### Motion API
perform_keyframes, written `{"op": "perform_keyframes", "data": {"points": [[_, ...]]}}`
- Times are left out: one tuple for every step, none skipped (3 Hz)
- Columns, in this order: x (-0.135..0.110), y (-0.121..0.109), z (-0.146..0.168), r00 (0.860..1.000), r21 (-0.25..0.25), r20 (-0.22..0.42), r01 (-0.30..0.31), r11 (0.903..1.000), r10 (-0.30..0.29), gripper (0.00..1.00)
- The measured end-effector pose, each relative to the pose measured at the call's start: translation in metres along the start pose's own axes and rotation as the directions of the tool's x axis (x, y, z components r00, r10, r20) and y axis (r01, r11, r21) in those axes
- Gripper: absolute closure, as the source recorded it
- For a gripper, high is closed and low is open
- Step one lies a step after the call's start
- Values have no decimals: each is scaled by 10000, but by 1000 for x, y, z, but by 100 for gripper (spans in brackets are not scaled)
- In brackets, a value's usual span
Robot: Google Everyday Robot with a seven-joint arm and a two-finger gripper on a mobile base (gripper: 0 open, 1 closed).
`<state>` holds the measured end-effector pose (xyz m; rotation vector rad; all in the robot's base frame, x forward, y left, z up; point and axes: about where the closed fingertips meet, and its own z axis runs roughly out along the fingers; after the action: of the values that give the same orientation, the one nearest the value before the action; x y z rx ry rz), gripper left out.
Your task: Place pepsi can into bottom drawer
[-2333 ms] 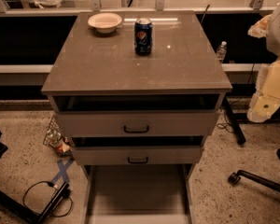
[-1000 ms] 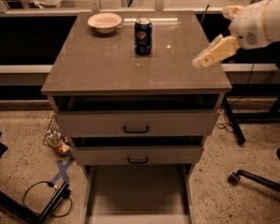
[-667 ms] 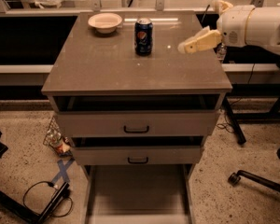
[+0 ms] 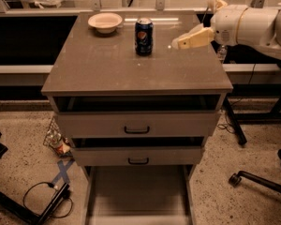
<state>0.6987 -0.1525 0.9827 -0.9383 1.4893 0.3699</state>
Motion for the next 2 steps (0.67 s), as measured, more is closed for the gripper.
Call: {"op": "perform_keyframes", "data": {"points": [[20, -9, 47, 9841, 118, 568, -1694, 9855, 1685, 0], [30, -18, 93, 9512, 314, 1427, -2807, 9593, 2737, 0]]}}
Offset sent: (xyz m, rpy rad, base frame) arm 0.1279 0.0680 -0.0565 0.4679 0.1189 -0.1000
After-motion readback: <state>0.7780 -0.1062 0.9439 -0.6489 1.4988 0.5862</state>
